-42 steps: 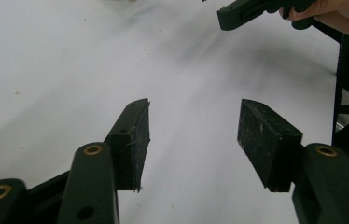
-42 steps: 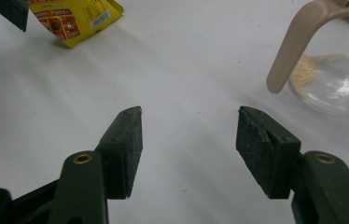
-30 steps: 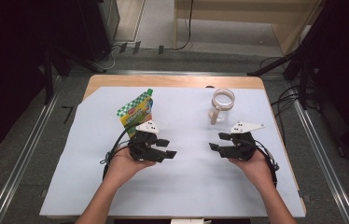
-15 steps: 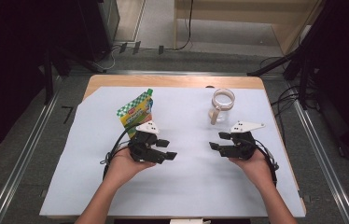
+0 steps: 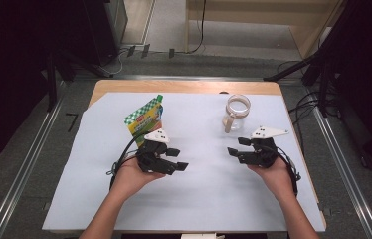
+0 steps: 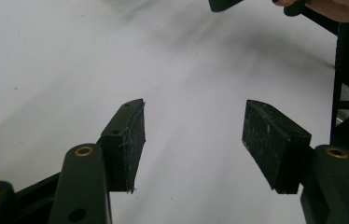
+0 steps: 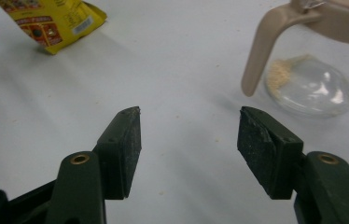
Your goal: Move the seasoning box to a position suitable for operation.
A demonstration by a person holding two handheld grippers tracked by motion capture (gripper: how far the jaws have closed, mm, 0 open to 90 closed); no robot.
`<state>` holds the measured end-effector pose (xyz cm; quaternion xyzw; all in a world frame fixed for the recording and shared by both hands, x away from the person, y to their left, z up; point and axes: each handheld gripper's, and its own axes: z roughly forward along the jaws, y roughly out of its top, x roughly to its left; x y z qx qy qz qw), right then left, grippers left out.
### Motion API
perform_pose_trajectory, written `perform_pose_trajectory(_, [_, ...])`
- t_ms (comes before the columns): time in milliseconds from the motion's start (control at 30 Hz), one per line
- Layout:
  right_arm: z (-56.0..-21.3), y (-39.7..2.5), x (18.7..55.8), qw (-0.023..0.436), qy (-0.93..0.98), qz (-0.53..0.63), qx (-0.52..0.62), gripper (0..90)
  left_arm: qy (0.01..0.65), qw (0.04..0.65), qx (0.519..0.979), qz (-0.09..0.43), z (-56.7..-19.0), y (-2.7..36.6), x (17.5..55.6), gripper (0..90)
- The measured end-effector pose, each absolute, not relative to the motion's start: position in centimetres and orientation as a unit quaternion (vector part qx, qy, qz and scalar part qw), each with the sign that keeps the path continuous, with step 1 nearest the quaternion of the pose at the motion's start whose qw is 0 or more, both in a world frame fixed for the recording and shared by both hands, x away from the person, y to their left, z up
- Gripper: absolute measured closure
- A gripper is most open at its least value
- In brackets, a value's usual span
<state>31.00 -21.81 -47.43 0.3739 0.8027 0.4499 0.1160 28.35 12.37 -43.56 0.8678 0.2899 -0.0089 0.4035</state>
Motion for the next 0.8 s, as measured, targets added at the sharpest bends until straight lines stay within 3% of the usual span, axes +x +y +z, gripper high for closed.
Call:
perform_pose_trajectory(333, [-47.1,-23.8,32.6,0.153,0.783,0.443,0.408,38.1,0.286,0.404,0.869,-0.009,-43.5,12.2,28.2,39.1])
perform_pose_trajectory(800, [-49.2,-24.6,37.8,0.146,0.762,0.427,0.464,19.6,0.279,0.402,0.872,-0.012,-43.6,12.0,28.2,38.4])
